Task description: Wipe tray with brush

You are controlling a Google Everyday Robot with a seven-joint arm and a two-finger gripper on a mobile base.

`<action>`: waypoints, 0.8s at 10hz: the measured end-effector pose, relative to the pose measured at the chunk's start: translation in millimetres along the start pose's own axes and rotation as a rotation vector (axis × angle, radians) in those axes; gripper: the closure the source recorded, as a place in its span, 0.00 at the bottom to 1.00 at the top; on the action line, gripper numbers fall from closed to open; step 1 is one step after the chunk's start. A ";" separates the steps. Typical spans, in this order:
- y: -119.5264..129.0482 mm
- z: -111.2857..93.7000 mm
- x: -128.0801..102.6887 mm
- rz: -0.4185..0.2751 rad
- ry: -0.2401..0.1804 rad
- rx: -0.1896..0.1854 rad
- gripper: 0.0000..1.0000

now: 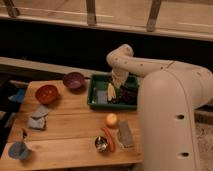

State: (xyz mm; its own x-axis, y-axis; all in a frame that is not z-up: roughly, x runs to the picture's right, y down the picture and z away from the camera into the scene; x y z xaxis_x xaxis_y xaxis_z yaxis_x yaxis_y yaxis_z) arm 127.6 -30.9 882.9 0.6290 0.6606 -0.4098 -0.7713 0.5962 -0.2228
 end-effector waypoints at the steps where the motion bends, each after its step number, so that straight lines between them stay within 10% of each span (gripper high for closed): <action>1: -7.2 1.1 3.2 0.013 -0.003 0.002 1.00; 8: 26.7 8.7 -72.2 -0.051 -0.147 -0.106 1.00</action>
State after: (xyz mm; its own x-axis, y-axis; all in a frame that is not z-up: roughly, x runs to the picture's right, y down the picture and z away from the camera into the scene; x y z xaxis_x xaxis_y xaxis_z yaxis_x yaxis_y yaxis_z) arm 62.5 -58.7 914.3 0.6690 0.6949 -0.2638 -0.7391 0.5843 -0.3353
